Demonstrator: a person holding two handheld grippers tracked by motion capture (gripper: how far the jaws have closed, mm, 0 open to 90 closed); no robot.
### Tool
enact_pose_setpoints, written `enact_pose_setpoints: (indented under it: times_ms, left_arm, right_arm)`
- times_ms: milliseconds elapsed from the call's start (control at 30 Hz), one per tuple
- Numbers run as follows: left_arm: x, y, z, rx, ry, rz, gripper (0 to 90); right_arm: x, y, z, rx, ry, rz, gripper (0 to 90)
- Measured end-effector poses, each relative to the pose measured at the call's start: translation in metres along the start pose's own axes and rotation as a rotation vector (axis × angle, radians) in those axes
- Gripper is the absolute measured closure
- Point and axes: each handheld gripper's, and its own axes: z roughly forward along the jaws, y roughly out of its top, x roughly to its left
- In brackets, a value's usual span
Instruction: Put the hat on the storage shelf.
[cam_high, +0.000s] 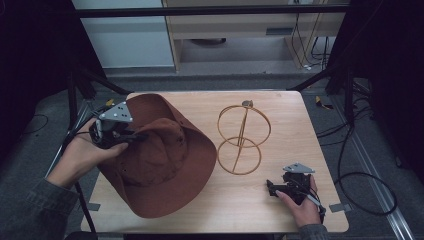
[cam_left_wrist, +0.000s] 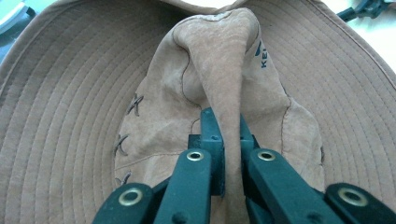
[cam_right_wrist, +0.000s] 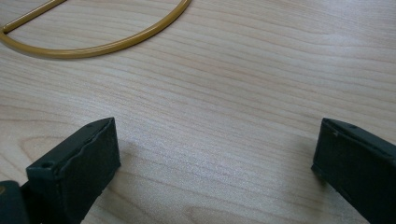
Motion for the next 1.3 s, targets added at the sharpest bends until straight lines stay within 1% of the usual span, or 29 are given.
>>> enact_pose_setpoints:
  times_ms: [133, 300, 333, 400, 433, 500, 567, 700, 800, 867, 900, 933, 1000, 1067, 1167, 1233, 1300]
  left_arm:
    - [-0.004, 0.002, -0.013, -0.011, 0.01, 0.009, 88.7]
    - [-0.007, 0.007, -0.023, -0.014, 0.014, 0.023, 88.7]
    - [-0.008, 0.008, -0.025, -0.019, 0.02, 0.025, 88.6]
    - [-0.009, 0.011, -0.031, -0.028, 0.019, 0.037, 88.6]
    - [-0.01, 0.013, -0.037, -0.042, 0.023, 0.045, 88.6]
    - [-0.01, 0.016, -0.043, -0.058, 0.019, 0.045, 88.6]
    - [-0.011, 0.021, -0.048, -0.059, 0.019, 0.052, 88.6]
    - [-0.011, 0.027, -0.051, -0.076, 0.006, 0.063, 88.6]
    - [-0.011, 0.037, -0.055, -0.09, 0.001, 0.082, 88.6]
    - [-0.011, 0.042, -0.058, -0.094, 0.002, 0.084, 88.7]
    - [-0.011, 0.042, -0.058, -0.094, 0.002, 0.084, 88.6]
    - [-0.012, 0.047, -0.059, -0.099, 0.0, 0.085, 88.7]
    - [-0.014, 0.052, -0.058, -0.09, 0.002, 0.105, 88.6]
    - [-0.015, 0.057, -0.056, -0.093, 0.002, 0.11, 88.7]
    - [-0.014, 0.065, -0.052, -0.069, 0.0, 0.117, 88.7]
    - [-0.015, 0.072, -0.052, -0.066, 0.0, 0.123, 88.8]
    - [-0.017, 0.082, -0.053, -0.065, 0.007, 0.138, 88.8]
  right_arm:
    - [0.0, 0.0, 0.0, 0.001, -0.001, 0.0, 0.7]
    - [0.0, 0.0, 0.0, 0.001, -0.001, 0.0, 0.7]
    - [0.0, 0.0, 0.0, 0.001, -0.001, 0.0, 0.7]
    - [0.0, 0.0, 0.0, 0.001, -0.001, 0.0, 0.7]
    - [0.0, 0.0, 0.0, 0.001, -0.002, 0.0, 0.7]
    - [0.0, 0.0, 0.0, 0.0, -0.003, -0.006, 0.7]
    - [0.0, 0.0, 0.0, 0.001, -0.003, -0.005, 0.7]
    - [0.0, 0.0, 0.0, 0.0, -0.003, -0.005, 0.7]
    - [0.0, 0.0, 0.0, 0.0, -0.003, -0.007, 0.7]
    - [0.0, 0.0, 0.0, 0.0, -0.001, 0.0, 0.7]
    - [0.0, 0.0, 0.0, -0.002, 0.002, 0.001, 0.7]
    - [0.0, 0.0, 0.0, -0.002, 0.001, 0.0, 0.7]
    - [0.0, 0.0, 0.0, -0.002, 0.002, 0.0, 0.8]
    - [0.0, 0.0, 0.0, -0.002, 0.002, 0.0, 0.7]
    - [0.0, 0.0, 0.0, -0.002, 0.001, 0.0, 0.7]
    - [0.0, 0.0, 0.0, -0.002, 0.002, 0.0, 0.7]
    - [0.0, 0.0, 0.0, -0.002, 0.002, 0.0, 0.7]
